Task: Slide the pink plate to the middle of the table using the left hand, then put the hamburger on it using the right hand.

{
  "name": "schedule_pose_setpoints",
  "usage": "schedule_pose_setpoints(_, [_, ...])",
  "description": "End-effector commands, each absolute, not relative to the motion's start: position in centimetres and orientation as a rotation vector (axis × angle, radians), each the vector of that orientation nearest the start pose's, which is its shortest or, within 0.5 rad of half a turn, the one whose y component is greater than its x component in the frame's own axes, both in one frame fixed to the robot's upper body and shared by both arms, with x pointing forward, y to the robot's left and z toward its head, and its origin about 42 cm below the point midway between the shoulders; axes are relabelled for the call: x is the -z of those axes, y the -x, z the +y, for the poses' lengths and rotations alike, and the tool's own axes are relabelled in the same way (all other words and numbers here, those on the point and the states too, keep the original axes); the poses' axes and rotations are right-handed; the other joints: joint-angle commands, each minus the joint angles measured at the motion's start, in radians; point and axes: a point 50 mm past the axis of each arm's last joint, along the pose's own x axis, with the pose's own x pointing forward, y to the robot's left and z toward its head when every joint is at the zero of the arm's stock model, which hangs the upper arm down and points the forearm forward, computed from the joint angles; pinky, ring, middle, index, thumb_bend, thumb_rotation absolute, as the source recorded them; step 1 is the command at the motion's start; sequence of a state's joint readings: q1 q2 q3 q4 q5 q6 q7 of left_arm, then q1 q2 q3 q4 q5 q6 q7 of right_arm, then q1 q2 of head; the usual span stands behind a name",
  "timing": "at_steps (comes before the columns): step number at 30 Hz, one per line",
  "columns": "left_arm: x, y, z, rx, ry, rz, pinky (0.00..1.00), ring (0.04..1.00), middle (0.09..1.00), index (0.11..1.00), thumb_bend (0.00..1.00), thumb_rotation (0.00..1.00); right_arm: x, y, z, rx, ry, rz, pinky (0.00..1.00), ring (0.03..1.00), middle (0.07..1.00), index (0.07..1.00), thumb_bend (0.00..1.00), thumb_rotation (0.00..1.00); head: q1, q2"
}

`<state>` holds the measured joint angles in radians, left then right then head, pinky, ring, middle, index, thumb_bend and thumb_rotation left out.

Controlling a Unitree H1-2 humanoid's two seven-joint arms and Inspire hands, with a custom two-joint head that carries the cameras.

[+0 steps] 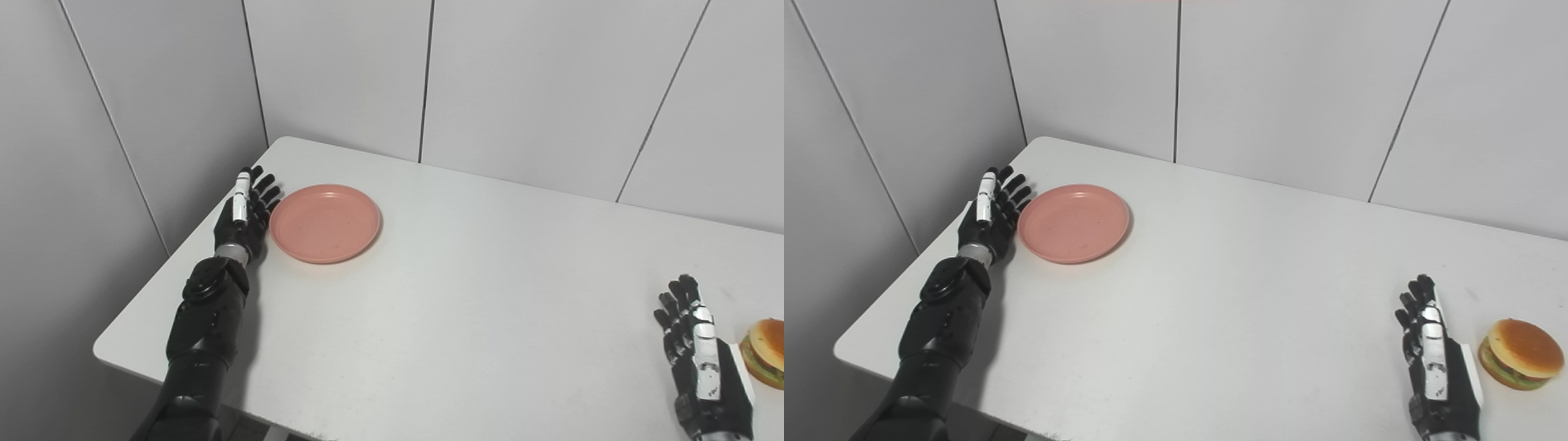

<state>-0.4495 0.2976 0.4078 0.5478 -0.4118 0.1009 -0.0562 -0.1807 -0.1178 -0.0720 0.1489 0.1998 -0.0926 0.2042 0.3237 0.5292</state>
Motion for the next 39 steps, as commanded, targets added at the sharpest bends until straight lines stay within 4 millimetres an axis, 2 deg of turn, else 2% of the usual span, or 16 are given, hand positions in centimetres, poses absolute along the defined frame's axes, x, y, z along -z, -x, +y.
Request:
schedule_pose_setpoints(1, [-13.8, -41.2, 39.4, -0.286, 0.338, 0.043, 0.91, 0.911, 0.917, 0.915, 0.35, 1.0, -10.1, -33.0, -24.7, -0.152, -0.117, -0.078, 1.0, 1.0, 1.0, 1.0, 0.32, 1.0, -0.003, 0.003])
schedule_pose_setpoints(14, [-12.2, -41.5, 36.5, -0.21, 0.387, 0.092, 0.96, 0.922, 0.923, 0.923, 0.36, 1.0, -10.1, -33.0, -24.5, -0.155, -0.107, -0.088, 1.0, 1.0, 1.0, 1.0, 0.33, 1.0, -0.017, 0.015])
schedule_pose_setpoints(26, [-11.6, -41.6, 34.2, -0.151, 0.383, 0.125, 0.92, 0.91, 0.917, 0.909, 0.35, 1.0, -10.2, -32.9, -24.0, -0.149, -0.09, -0.073, 1.0, 1.0, 1.0, 1.0, 0.35, 1.0, -0.052, 0.031])
schedule_pose_setpoints(39, [-11.8, -41.8, 29.7, -0.001, 0.421, 0.168, 0.95, 0.924, 0.933, 0.923, 0.36, 1.0, -10.3, -32.9, -23.5, -0.158, -0.082, -0.078, 1.0, 1.0, 1.0, 1.0, 0.39, 1.0, -0.085, 0.047])
